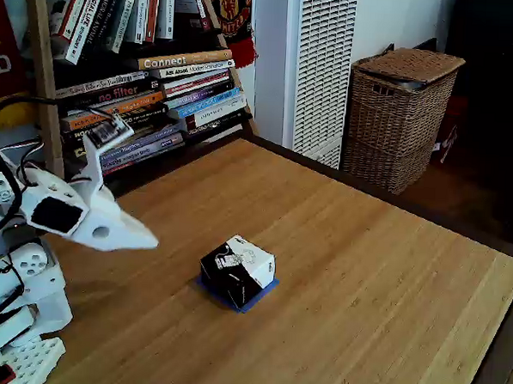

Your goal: Push the box on top of the target

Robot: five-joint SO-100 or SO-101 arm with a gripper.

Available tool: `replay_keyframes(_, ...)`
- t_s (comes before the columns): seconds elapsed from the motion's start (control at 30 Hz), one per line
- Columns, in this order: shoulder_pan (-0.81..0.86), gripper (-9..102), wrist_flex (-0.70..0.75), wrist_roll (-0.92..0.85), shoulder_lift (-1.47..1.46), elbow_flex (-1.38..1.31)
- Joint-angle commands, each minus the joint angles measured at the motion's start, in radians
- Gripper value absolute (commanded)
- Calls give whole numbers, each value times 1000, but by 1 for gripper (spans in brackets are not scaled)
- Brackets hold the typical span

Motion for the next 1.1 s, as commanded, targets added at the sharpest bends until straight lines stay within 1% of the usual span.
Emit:
replay_keyframes(0.0, -6, 3, 11, 21, -8, 2)
replay_keyframes(0.27, -11, 8, 11, 52, 2, 2)
replay_keyframes(1.07, -11, 8, 9, 58, 11, 2)
